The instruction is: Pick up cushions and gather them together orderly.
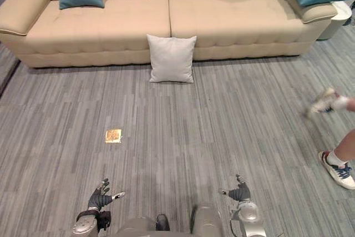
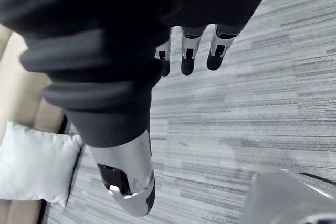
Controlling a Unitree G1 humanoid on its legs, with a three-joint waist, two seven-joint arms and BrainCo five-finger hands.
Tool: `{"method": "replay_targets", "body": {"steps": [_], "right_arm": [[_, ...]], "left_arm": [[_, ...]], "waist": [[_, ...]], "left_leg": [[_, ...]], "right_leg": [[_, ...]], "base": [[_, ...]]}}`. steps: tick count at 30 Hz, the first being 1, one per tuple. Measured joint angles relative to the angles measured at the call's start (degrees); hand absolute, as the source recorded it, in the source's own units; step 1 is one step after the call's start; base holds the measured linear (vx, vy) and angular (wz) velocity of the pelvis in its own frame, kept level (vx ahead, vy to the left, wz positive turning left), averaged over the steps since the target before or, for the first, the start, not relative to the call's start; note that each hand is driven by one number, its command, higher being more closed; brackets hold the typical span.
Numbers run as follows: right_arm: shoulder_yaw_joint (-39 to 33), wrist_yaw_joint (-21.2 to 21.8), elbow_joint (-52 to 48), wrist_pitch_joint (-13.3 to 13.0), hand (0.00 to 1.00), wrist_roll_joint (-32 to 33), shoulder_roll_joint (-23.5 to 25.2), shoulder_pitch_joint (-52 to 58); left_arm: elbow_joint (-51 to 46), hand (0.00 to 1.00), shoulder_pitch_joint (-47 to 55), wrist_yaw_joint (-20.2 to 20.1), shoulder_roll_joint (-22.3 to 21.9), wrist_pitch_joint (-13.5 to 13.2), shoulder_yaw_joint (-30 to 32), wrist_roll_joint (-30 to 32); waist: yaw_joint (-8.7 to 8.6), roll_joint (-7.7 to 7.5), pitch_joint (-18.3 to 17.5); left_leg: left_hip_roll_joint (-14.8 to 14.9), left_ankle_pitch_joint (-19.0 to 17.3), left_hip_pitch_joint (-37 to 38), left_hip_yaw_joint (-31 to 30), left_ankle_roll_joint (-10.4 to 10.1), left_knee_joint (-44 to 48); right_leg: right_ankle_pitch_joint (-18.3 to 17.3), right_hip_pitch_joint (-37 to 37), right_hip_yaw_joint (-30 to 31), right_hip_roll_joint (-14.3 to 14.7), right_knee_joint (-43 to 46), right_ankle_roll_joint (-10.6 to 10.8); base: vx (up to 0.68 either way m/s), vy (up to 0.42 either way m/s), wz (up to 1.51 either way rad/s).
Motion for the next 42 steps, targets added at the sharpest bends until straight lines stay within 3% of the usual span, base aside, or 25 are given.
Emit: {"method": "replay_targets", "body": {"steps": [2,3,4,6,7,8,10,12,15,18,19,20,22,24,25,27,30,32,34,35,36,38,39,40,42], "right_arm": [[0.0,-0.2,-0.3,0.0,0.00,0.0,-0.2,-0.1],[0.0,-0.2,-0.4,0.0,0.00,0.0,-0.2,0.0],[0.0,-0.1,-0.7,0.0,0.00,0.0,-0.4,0.8],[0.7,0.0,-1.8,0.0,0.00,-0.1,-0.7,0.1],[1.4,0.2,-3.2,-0.2,0.00,-0.1,-0.9,-0.5],[2.5,0.1,-3.2,-0.3,0.00,-0.1,-0.9,-1.7],[3.5,0.0,-3.3,-0.8,0.00,0.0,-0.5,-2.4],[3.5,-0.2,-3.3,-1.3,0.00,0.0,-0.5,-3.2],[3.3,-1.1,-3.3,-1.9,0.00,0.2,-0.9,-4.4],[2.7,-1.2,-2.1,-2.0,0.00,0.5,-0.9,-4.3],[2.8,-1.1,-1.6,-2.0,0.00,0.5,-0.4,-3.5],[2.8,-1.1,-1.6,-2.0,0.00,0.5,0.1,-3.1],[2.7,-1.1,-1.7,-2.1,0.00,0.4,0.4,-2.6],[2.7,-1.0,-1.3,-2.1,0.00,-0.2,1.0,-2.6],[2.8,-0.9,-0.9,-2.1,0.00,-0.3,1.3,-2.7],[4.0,-0.9,-0.5,-2.1,0.00,-0.6,1.8,-2.7],[4.9,-0.9,-0.5,-2.3,0.00,-0.6,1.7,-3.9],[4.9,-0.9,-0.5,-2.2,0.00,-0.6,1.3,-3.8],[4.6,-0.9,-0.4,-1.7,0.00,-0.9,1.3,-1.2],[4.6,-0.9,-0.2,-1.6,0.00,-0.9,1.1,-0.6],[4.4,-0.9,0.2,-0.9,0.00,-0.9,0.5,-1.1],[3.5,-0.8,-0.8,-1.1,0.00,-0.9,0.0,-1.3],[3.2,-0.8,-0.8,-1.1,0.00,-0.8,-0.3,-1.5],[3.2,-0.9,-0.7,-1.1,0.00,-0.2,-0.5,-1.3],[3.0,-1.1,-0.8,-1.2,0.00,0.6,-0.4,-0.9]], "left_arm": [[0.0,0.00,-1.6,0.3,0.3,-0.2,0.0,-0.2],[0.0,0.00,-1.7,0.3,0.3,-0.3,0.0,-0.2],[0.3,0.00,-1.5,0.3,-0.1,-0.3,0.0,-0.2],[0.2,0.00,-1.0,0.3,-0.7,-0.3,0.0,-0.2],[0.2,0.00,-0.8,0.2,-1.0,-0.4,0.1,-0.2],[0.4,0.00,-0.3,0.0,-1.1,-0.4,0.5,-0.2],[1.6,0.00,-0.5,0.0,-1.2,-0.4,0.7,-0.3],[1.5,0.00,-0.5,-0.1,-1.3,-0.7,0.7,-0.6],[1.2,0.00,-0.7,-0.1,-1.2,-0.8,0.9,-1.2],[1.4,0.00,-0.4,0.0,-1.7,-0.8,1.1,-1.2],[3.2,0.00,-0.2,0.2,-1.7,-0.6,1.2,-1.2],[3.6,0.00,-0.6,0.2,-1.7,-0.5,1.3,-1.2],[3.5,0.00,-1.1,0.1,-2.4,-0.6,1.3,-1.2],[4.1,0.00,-0.6,0.1,-2.1,-0.2,1.2,-1.0],[4.1,0.00,-0.3,0.1,-1.8,0.1,1.1,-1.0],[3.9,0.00,-0.3,0.4,-1.1,0.1,1.1,-1.0],[3.3,0.00,-1.2,0.4,-0.4,-0.6,1.2,-1.1],[3.2,0.00,-2.1,0.3,-0.4,-0.6,1.0,-1.0],[3.5,0.00,-1.8,0.2,-0.1,-0.7,0.6,-0.8],[3.8,0.00,-1.7,0.2,-0.5,-0.6,0.6,-0.7],[4.2,0.00,-1.7,0.1,-1.7,-0.6,0.7,-0.5],[4.4,0.00,-2.0,0.1,-2.7,-0.7,0.5,-0.1],[4.6,0.00,-2.6,0.1,-3.2,-0.6,0.5,-0.1],[4.6,0.00,-2.9,0.1,-3.5,-0.6,0.3,0.0],[4.7,0.00,-3.1,0.1,-3.8,-0.6,0.0,0.3]], "waist": [[-0.81,-0.45,0.4],[-0.85,-0.63,0.4],[-1.22,-0.85,0.1],[-0.90,0.33,0.3],[-0.69,1.30,0.8],[-0.02,2.08,1.5],[0.92,1.19,2.7],[1.54,-0.38,3.4],[3.53,-1.17,3.7],[4.66,-0.60,3.8],[5.33,-1.08,3.4],[5.85,-2.10,3.1],[5.47,-4.05,2.2],[4.46,-4.90,2.6],[3.93,-4.96,2.8],[3.33,-4.24,2.9],[2.47,-2.75,3.4],[2.27,-2.83,3.4],[1.78,-4.52,2.5],[1.11,-4.49,2.5],[1.06,-2.45,2.0],[0.44,-1.16,1.3],[0.41,-0.70,1.4],[0.48,-0.49,1.5],[0.87,-0.43,1.6]], "left_leg": [[1.0,-0.1,4.4,-2.8,-3.9,-3.8],[1.1,-0.4,4.9,-3.1,-4.4,-3.6],[1.9,-1.6,6.0,-4.1,-6.9,-1.0],[5.1,0.8,1.9,-3.2,-11.5,10.1],[8.1,5.8,-4.3,-2.4,-14.2,23.5],[12.3,6.4,-9.6,-1.2,-13.1,36.9],[14.4,4.4,-14.4,0.4,-10.1,47.5],[13.4,3.2,-18.9,3.4,-8.1,46.2],[9.5,3.0,-27.9,2.6,-6.9,28.6],[5.6,13.1,-29.0,-3.9,-10.0,0.5],[4.9,21.6,-28.7,-4.5,-5.4,3.2],[4.0,20.9,-28.8,-4.7,-3.8,4.5],[1.6,15.3,-28.3,-2.9,-1.2,9.2],[-0.3,10.9,-22.6,-1.4,0.3,9.6],[-0.9,9.7,-20.0,-1.4,0.8,9.4],[-1.1,7.5,-10.1,-1.3,1.3,5.5],[0.7,7.5,-3.1,-1.5,1.2,0.5],[1.5,7.1,-0.7,-1.6,0.4,-0.6],[0.7,2.2,3.2,-3.0,-5.8,-0.1],[0.7,1.3,4.1,-4.0,-6.2,0.4],[3.2,1.3,3.6,-4.8,-7.9,2.7],[5.0,2.5,0.4,-5.4,-10.1,10.7],[6.7,5.4,-3.2,-5.4,-13.1,18.6],[8.9,7.7,-7.0,-5.2,-13.4,27.6],[10.7,6.3,-9.7,-3.9,-11.2,32.8]], "right_leg": [[9.1,-2.8,1.4,1.4,-11.6,-1.1],[10.5,-2.9,1.7,1.4,-11.5,-1.9],[13.7,-2.7,1.7,0.9,-7.4,-5.7],[8.6,-1.6,0.3,1.2,-4.0,-6.6],[7.2,1.1,-0.3,3.0,-6.1,-7.5],[6.9,5.8,-0.3,5.9,-10.0,-8.0],[6.7,14.3,0.3,7.8,-15.7,-8.3],[6.8,21.1,1.9,7.8,-21.7,-8.3],[6.7,26.8,4.8,7.2,-28.3,-7.9],[4.3,32.1,6.5,6.7,-31.9,-3.9],[1.9,35.3,8.0,6.0,-31.7,-1.9],[1.4,35.2,8.0,4.6,-30.4,-1.9],[0.1,29.0,9.5,0.0,-13.6,-0.4],[3.6,20.9,11.2,-4.6,10.1,7.0],[3.1,19.1,11.0,-5.6,16.5,6.6],[0.3,13.1,7.7,-6.0,23.4,1.6],[-1.2,6.6,2.7,-2.6,8.5,-1.2],[3.6,4.7,2.9,0.0,-9.2,-0.6],[20.0,4.6,7.4,1.5,-23.0,-2.2],[24.2,4.4,8.8,1.5,-20.6,-4.3],[20.3,3.5,7.4,2.1,-15.7,-5.2],[16.2,4.0,5.7,2.9,-13.8,-6.0],[15.0,5.8,4.9,3.7,-14.5,-6.4],[14.6,9.5,4.2,4.6,-17.2,-6.8],[14.6,14.0,3.3,5.3,-20.6,-6.9]], "base": [[0.69,-0.177,0.78],[0.72,-0.245,0.75],[0.50,-0.187,0.48],[0.62,-0.264,0.29],[0.74,-0.340,-0.08],[0.61,-0.265,-0.19],[0.53,-0.164,-0.23],[0.59,-0.099,-0.25],[0.49,0.015,-0.49],[0.57,0.190,-0.53],[0.58,0.272,-0.48],[0.72,0.302,-0.31],[0.61,0.228,-0.08],[0.52,0.200,-0.06],[0.57,0.167,0.06],[0.60,0.116,0.03],[0.52,0.004,0.09],[0.43,-0.067,0.29],[0.58,-0.173,0.63],[0.63,-0.226,0.49],[0.61,-0.246,0.39],[0.47,-0.192,0.23],[0.43,-0.192,0.19],[0.40,-0.175,0.18],[0.30,-0.093,0.12]]}}
